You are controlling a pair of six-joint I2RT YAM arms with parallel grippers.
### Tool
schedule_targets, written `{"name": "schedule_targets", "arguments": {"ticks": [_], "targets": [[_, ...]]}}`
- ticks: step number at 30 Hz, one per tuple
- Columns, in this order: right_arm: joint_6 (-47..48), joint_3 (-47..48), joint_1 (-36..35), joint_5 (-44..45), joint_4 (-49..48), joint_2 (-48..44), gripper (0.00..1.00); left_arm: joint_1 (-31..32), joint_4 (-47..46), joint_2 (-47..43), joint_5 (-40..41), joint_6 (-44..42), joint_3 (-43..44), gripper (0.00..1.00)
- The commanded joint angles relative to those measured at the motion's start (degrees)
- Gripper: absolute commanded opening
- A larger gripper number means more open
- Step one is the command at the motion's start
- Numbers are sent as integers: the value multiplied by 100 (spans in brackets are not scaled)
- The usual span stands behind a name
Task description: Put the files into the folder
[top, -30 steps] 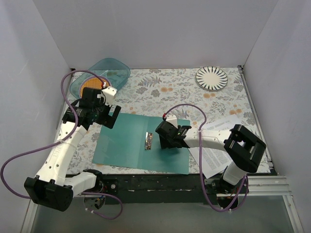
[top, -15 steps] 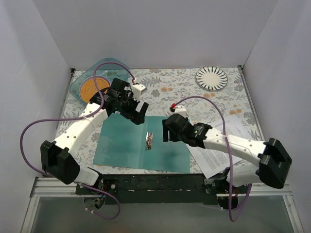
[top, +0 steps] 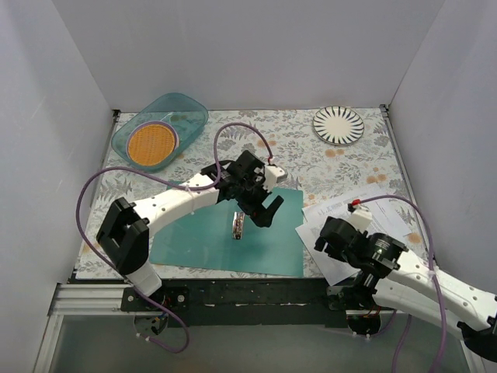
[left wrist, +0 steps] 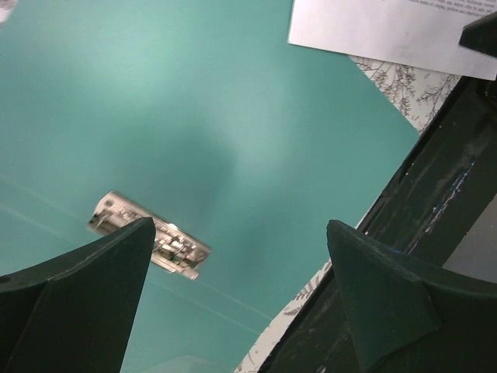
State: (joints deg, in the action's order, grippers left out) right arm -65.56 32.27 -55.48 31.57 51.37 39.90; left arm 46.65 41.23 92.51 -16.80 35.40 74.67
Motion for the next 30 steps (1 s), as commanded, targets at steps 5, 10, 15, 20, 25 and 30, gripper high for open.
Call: {"name": "schedule_targets", "arguments": {"ticks": [5,10,15,20,25,30], "targets": [[-1319,7,11,595,1094,-695,74,397,-642,899,-227,494,609,94],[-1284,165,11,596,1217,-255,74,406,-897,1682,-543,635,1039,95],[-1301,130,29,648,1226,-351,73,467,-1003,2200,-1096,609,1383,96],[-1407,86,46,657,1182,-193,73,573,-1196,2544,-1247,503,1515,98],[-1345,-45,46,552,962,-70,73,626,-1267,2834,-1291,424,1770,98],[-1354,-343,99,473,576,70,70,652,-1311,3044,-1308,424,1928,98]]}}
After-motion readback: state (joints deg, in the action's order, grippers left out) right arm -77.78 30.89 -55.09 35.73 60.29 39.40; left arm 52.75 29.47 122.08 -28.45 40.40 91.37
